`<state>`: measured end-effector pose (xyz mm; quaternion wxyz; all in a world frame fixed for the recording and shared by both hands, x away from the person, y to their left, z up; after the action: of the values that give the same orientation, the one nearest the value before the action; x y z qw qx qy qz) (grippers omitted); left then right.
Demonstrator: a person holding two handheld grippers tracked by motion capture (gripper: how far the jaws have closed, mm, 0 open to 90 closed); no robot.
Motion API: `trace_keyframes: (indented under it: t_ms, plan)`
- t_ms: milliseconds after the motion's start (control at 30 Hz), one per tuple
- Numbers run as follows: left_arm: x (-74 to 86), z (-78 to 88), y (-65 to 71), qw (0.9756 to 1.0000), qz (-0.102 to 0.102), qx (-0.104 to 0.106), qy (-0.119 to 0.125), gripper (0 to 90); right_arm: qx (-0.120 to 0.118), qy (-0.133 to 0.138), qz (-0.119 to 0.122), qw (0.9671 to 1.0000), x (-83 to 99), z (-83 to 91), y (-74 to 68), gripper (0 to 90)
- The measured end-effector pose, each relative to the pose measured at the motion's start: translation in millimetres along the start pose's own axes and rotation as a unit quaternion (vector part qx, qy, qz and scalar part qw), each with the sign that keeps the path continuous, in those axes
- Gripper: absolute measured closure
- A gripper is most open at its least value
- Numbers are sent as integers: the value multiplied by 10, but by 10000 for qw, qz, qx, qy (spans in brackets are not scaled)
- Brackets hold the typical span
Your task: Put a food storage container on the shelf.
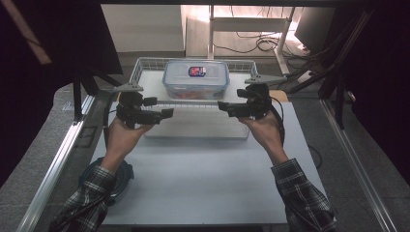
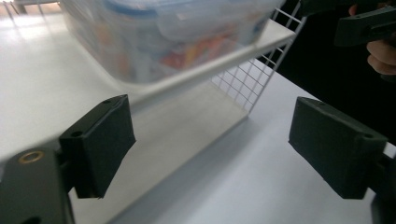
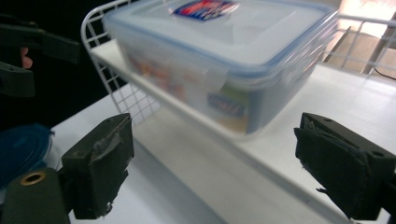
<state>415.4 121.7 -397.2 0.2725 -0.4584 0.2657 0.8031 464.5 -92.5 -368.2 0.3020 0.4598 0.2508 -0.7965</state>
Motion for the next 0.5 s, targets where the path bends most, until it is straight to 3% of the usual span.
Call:
trace_keyframes:
  t_ms: [200,500]
  plan:
    - [235,44,180,9997,-225,44,-57,107,-32,-108,202,9997,223,48,-133,77]
    - [532,120,452,9993,-366,65,32,72,-272,-147,359,9989,493,150,-375,32]
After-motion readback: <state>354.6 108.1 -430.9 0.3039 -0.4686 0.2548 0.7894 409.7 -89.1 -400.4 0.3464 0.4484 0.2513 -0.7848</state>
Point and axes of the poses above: each handheld gripper's, and its own axes: z roughly backward along the jaws, x roughly out of its underside, y roughly to its right, the point moved 10 cm from there along -z, roughly forward along the jaws, and after that the axes turned 3 degrees about -z, right-handed, at the moved point
